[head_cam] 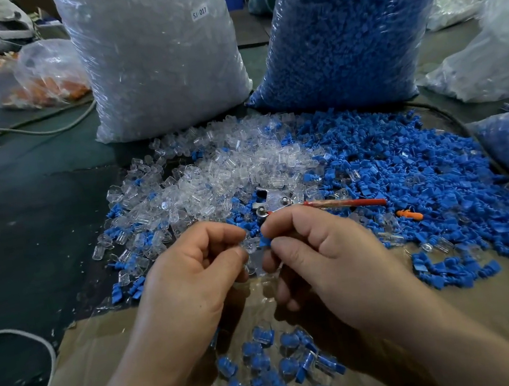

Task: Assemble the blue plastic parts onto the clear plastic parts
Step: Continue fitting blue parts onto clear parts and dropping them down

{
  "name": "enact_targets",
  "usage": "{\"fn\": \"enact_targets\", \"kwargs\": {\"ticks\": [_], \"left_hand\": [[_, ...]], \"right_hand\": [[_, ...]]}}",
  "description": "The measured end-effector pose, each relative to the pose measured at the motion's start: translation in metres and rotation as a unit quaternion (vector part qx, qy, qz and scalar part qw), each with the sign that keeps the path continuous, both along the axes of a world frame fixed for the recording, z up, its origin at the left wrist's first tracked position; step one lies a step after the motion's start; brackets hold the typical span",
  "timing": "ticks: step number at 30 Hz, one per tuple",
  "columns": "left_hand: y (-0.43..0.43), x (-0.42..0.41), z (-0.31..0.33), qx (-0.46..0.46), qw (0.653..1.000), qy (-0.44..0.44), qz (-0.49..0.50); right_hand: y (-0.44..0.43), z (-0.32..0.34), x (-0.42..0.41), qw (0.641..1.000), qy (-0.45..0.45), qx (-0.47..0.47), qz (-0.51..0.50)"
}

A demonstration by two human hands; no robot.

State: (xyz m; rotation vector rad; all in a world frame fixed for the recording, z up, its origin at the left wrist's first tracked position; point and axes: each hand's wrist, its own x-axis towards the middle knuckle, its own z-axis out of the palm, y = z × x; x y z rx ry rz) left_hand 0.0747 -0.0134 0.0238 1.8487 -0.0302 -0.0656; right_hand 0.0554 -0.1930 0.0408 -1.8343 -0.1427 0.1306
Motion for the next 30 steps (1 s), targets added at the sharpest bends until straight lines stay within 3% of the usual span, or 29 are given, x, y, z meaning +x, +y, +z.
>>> {"fn": "enact_targets", "kwargs": {"ticks": [2, 6, 11, 15, 20, 27, 30], "left_hand": [[-0.0010, 0.0001, 0.0005, 0.010, 1.000, -0.001, 0.001], [-0.0014, -0.0003, 0.0011, 0.015, 1.000, -0.015, -0.002], [-0.0033, -0.0009, -0.0016, 0.010, 1.000, -0.018, -0.005], [-0.0037, -0.0016, -0.0005, 0.017, 1.000, -0.021, -0.007], [-0.0041, -0.0020, 0.0010, -0.013, 1.000, -0.010, -0.017], [-0.0066, -0.0016, 0.0057, -0.090, 0.995, 0.024, -0.028], [-0.0073, -0.0011, 0.0057, -0.097, 0.995, 0.020, -0.032]], "right_hand": [[0.0002, -0.0038, -0.0006, 0.997, -0.044, -0.063, 0.001], [0.0020, -0.0062, -0.0011, 0.996, -0.060, -0.061, -0.003], [0.0012, -0.0048, -0.0024, 0.999, -0.046, 0.009, -0.005], [0.0021, -0.0047, 0.0010, 0.991, 0.054, 0.123, -0.017], [0.0004, -0.0036, 0.0051, 0.983, 0.083, 0.160, -0.032], [0.0039, 0.0027, -0.0001, 0.988, 0.090, 0.121, -0.038], [0.0039, 0.0013, -0.0018, 0.999, 0.006, -0.023, -0.044]]}}
